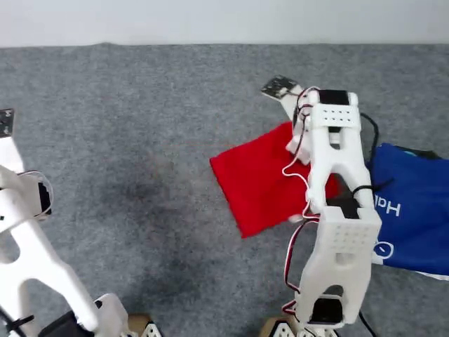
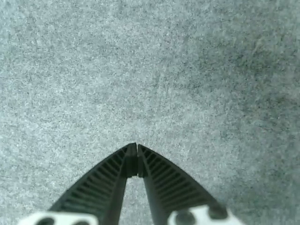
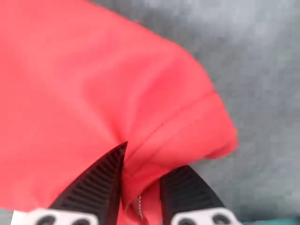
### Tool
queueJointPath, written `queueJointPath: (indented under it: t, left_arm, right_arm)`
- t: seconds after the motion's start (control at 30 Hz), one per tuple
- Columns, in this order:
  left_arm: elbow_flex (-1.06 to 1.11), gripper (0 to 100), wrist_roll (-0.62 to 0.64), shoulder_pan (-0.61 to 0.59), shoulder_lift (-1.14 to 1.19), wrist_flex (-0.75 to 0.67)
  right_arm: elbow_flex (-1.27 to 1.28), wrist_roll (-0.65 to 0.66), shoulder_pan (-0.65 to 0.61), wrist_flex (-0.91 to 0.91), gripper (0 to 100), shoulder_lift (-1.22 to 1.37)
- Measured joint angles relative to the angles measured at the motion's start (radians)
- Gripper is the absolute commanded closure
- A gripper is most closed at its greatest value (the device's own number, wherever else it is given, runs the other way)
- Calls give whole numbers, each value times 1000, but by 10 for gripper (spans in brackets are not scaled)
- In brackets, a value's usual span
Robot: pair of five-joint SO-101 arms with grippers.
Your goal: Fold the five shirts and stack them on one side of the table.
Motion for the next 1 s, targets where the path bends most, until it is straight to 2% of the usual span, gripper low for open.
queueJointPath:
  t: [0.13, 0.27, 0.43, 0.53, 0.8, 0.9, 1.0]
  left_arm:
    - [0, 995, 0, 0, 0, 0]
    - [0, 995, 0, 0, 0, 0]
    - [0, 995, 0, 0, 0, 0]
    - [0, 995, 0, 0, 0, 0]
    - [0, 995, 0, 0, 0, 0]
    - [0, 995, 0, 0, 0, 0]
    - [0, 995, 0, 0, 0, 0]
  right_arm:
    - [-66, 160, -31, -97, 988, 34]
    - [-86, 204, -78, -175, 980, 83]
    - [-89, 196, -110, -198, 832, 89]
    - [-89, 74, -110, -204, 769, 89]
    - [-89, -350, -141, -203, 772, -37]
    - [-89, -526, -158, -147, 783, -91]
    - [-89, -678, -163, -58, 833, -132]
